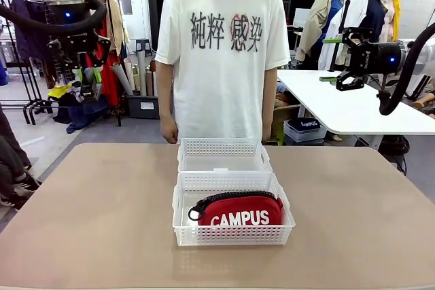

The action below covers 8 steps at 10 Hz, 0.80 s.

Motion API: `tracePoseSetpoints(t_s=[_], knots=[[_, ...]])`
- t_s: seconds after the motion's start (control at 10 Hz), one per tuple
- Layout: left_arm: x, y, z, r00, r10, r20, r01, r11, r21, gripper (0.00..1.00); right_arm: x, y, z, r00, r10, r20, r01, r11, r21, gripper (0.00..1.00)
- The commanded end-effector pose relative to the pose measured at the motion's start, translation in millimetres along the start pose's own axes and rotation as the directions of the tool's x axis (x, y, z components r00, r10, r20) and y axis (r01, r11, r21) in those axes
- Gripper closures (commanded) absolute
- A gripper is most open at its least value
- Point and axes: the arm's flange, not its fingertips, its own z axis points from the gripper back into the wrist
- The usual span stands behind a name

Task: Distribute items into two baskets.
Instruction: Pick up the Stapler that the person points to, then place the picked Stapler into the Organizing basket as instructed by the person.

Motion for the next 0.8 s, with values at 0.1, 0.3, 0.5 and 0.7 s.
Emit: tracePoseSetpoints(t_s=[0.1,0.3,0.5,0.7], knots=[[-4.1,0.6,10.6,0.999,-0.031,0.045,0.032,0.999,-0.014,1.00,-0.9,1.8,-0.1,1.000,-0.007,0.002,0.007,1.000,-0.005,0.00],[-1.3,-0.6,4.6,1.000,-0.008,0.009,0.008,1.000,-0.002,1.00,-0.9,1.8,-0.1,1.000,-0.007,0.002,0.007,1.000,-0.005,0.00],[-1.3,-0.6,4.6,1.000,-0.008,0.009,0.008,1.000,-0.002,1.00,-0.9,1.8,-0.1,1.000,-0.007,0.002,0.007,1.000,-0.005,0.00],[-1.3,-0.6,4.6,1.000,-0.008,0.009,0.008,1.000,-0.002,1.00,-0.9,1.8,-0.1,1.000,-0.007,0.002,0.007,1.000,-0.005,0.00]])
